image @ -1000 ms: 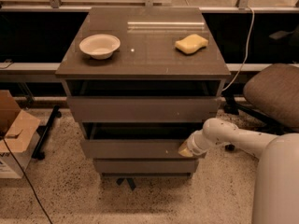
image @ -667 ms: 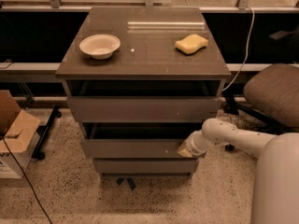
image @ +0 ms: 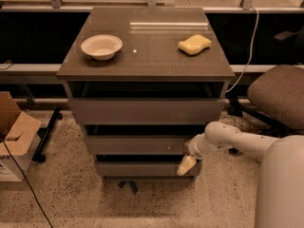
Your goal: Close middle drawer
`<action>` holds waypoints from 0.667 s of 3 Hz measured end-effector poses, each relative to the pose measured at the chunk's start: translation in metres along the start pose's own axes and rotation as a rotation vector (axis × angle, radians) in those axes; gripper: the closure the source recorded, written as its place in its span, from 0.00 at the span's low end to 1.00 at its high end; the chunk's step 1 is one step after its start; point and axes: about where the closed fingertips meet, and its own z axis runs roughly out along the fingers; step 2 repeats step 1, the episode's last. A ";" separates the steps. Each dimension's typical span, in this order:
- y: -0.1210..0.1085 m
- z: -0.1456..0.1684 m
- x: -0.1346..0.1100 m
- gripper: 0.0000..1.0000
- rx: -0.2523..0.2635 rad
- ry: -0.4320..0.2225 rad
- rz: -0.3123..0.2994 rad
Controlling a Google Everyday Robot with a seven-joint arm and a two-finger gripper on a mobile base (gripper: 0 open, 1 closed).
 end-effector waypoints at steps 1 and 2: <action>0.000 0.000 0.000 0.00 0.000 0.000 0.000; 0.000 0.000 0.000 0.00 0.000 0.000 0.000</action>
Offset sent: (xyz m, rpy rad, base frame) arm 0.0000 0.0000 0.0000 0.0000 0.0000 0.0000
